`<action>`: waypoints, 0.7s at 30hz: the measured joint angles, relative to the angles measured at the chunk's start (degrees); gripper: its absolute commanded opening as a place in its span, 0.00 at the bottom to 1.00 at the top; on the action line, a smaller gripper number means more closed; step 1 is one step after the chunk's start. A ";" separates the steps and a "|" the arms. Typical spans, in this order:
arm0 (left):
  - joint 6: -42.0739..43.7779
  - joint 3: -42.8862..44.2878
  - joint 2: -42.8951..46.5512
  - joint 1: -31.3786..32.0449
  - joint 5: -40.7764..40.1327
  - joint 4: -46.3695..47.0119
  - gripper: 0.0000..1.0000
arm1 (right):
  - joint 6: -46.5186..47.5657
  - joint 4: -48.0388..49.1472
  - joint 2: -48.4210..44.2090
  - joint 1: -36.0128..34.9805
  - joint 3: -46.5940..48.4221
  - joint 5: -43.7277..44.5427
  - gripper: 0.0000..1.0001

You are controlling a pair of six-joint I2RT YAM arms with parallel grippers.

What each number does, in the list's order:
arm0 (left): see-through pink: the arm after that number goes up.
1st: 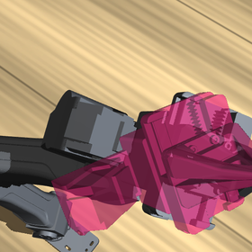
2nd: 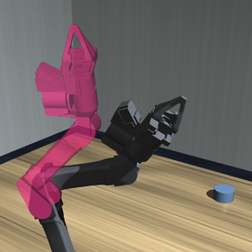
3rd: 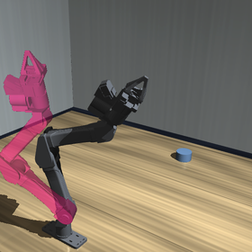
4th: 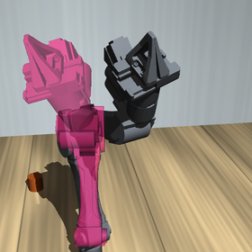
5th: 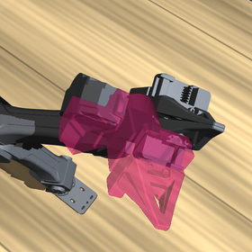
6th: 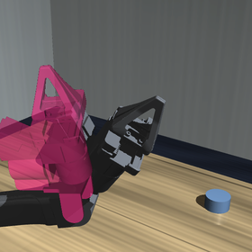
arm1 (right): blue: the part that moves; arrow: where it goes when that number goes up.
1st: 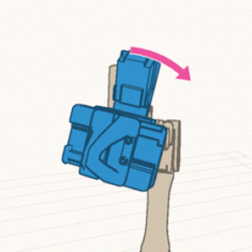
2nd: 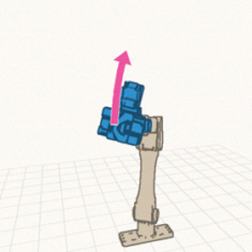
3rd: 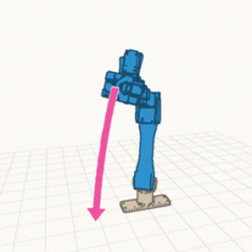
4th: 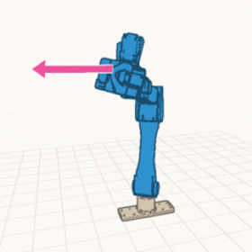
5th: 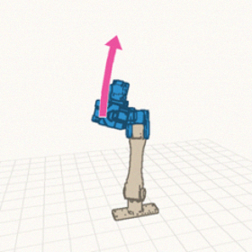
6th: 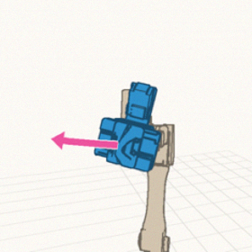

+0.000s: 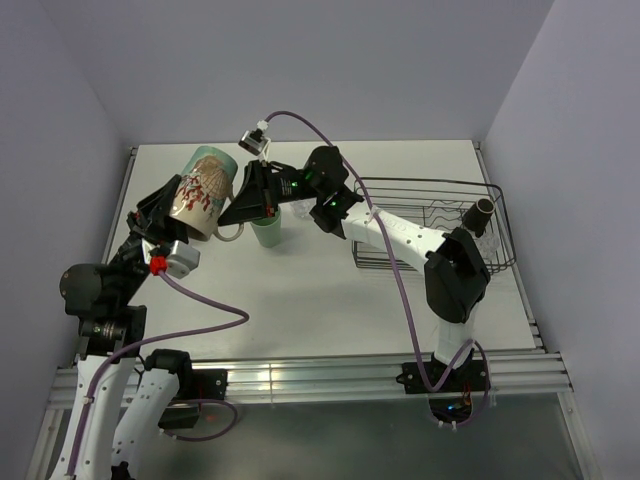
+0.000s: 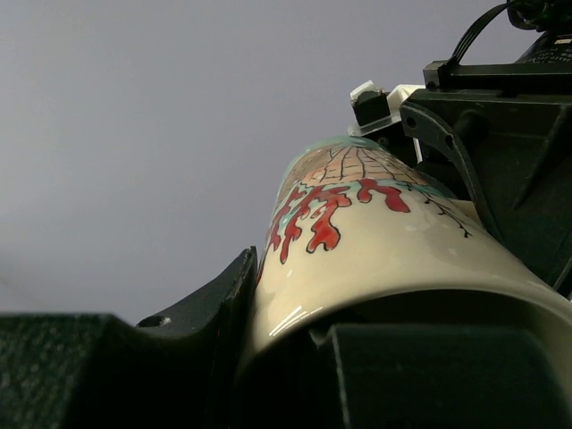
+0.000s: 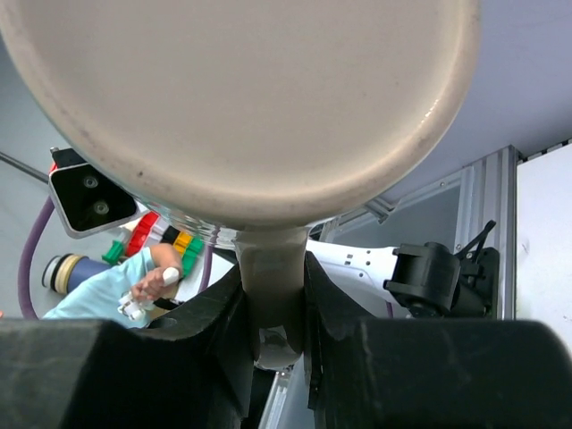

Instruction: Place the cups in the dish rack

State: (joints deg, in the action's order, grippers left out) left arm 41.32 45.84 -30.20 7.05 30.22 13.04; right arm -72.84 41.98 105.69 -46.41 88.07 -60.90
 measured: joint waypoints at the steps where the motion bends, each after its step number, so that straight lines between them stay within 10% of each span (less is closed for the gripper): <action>1: 0.00 0.00 0.00 0.00 0.02 0.00 0.01 | 0.02 0.02 0.00 0.00 0.00 -0.02 0.00; 21: 4.61 -0.68 0.11 0.00 1.77 2.14 0.78 | 0.02 -4.17 0.00 1.79 0.00 -0.70 0.00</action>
State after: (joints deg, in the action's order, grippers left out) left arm 45.93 45.17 -30.09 7.05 31.99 15.18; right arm -72.82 37.80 105.69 -44.62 88.07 -61.60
